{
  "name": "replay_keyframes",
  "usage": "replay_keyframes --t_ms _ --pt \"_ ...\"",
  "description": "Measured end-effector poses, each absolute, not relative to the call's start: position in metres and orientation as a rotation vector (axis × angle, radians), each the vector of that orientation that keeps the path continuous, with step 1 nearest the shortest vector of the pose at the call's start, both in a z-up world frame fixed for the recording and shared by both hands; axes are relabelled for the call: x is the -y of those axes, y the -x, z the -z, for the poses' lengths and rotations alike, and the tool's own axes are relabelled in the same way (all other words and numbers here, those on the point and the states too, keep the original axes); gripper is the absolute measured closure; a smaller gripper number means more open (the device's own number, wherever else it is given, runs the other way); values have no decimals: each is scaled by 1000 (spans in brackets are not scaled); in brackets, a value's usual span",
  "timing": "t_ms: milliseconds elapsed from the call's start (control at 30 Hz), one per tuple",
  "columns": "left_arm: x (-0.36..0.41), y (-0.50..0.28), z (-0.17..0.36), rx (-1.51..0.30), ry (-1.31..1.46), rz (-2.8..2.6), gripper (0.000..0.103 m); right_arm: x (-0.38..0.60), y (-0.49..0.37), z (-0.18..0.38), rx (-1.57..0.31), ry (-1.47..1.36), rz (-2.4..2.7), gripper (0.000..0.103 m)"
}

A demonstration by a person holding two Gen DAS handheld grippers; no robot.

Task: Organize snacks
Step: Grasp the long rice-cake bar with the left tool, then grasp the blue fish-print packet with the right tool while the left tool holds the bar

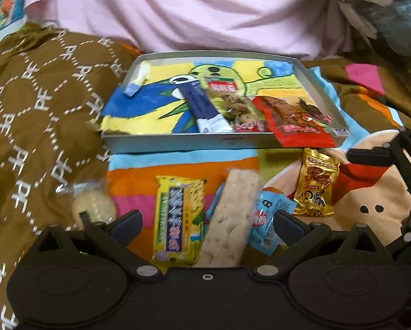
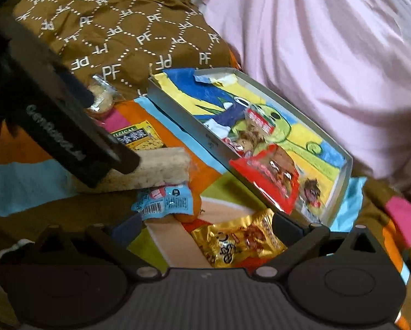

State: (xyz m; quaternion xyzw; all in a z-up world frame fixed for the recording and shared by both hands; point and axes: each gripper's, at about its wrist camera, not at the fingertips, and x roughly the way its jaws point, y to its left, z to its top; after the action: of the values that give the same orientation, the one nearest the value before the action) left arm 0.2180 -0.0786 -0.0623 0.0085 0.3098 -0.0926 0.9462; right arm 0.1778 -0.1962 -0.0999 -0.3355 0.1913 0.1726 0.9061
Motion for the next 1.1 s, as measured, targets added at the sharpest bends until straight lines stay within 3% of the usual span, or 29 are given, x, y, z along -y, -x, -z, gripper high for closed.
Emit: replay_keyframes --t_ms 300,633,833,1100 --pt "84 -242 67 -709 -16 262 14 177 -181 119 -381 835 -415 0" --pt "95 -257 70 -773 -67 347 48 182 -190 119 -384 800 -402 0" --pt "96 -261 77 -808 -95 304 62 182 -192 120 -385 791 -409 0" --pt "87 -256 74 -791 -59 261 68 176 -192 126 -374 805 -432 0"
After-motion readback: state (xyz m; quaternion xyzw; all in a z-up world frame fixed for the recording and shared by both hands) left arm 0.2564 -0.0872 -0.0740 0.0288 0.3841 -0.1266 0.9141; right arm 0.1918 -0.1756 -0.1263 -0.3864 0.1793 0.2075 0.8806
